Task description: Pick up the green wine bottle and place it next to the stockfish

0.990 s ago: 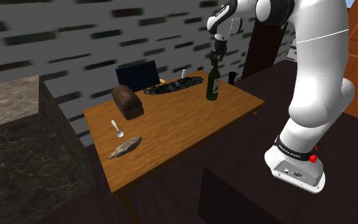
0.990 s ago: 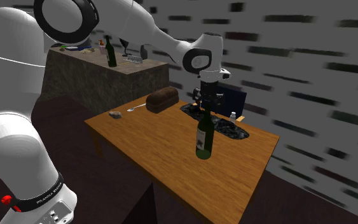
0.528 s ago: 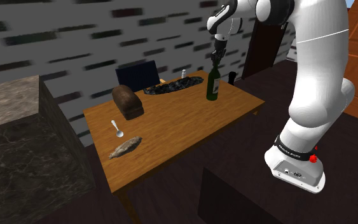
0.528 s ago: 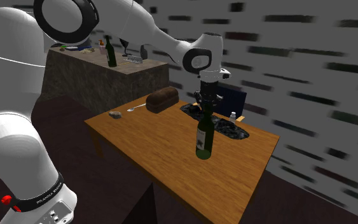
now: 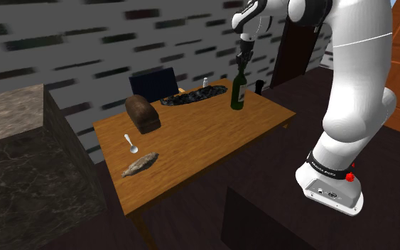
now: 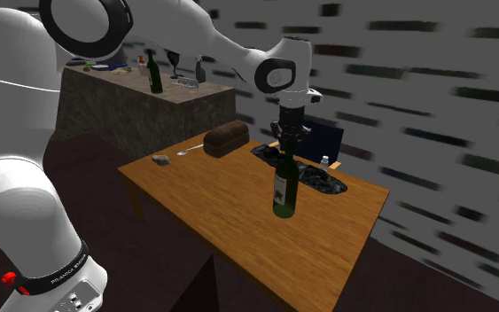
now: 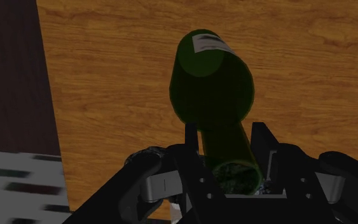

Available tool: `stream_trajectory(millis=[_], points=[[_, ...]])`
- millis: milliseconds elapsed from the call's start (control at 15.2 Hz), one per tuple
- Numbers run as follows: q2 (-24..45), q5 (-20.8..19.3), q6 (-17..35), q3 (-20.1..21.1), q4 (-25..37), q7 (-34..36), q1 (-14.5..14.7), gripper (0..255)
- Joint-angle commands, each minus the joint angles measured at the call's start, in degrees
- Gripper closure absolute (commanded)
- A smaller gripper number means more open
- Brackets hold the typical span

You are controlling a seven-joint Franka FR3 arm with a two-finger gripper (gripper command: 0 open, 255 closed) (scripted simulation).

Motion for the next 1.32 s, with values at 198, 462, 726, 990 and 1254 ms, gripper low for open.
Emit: stream_trajectory(millis=[198,462,726,990,1254], points=[[-1.11,-0.73,-3.26,-0.37,2.27,0.58,0.03,255],[-1.98,-1.28,-5.91,-0.62,4.14,1.05,0.07,255],[-2.66,-1.73,-8.64,-0.83,6.28,1.48,0.04,255],[-3.14,-2.09,-11.47,-1.0,8.69,1.86,-0.06,255],[-3.4,-2.33,-14.27,-1.13,11.27,2.18,-0.22,255]])
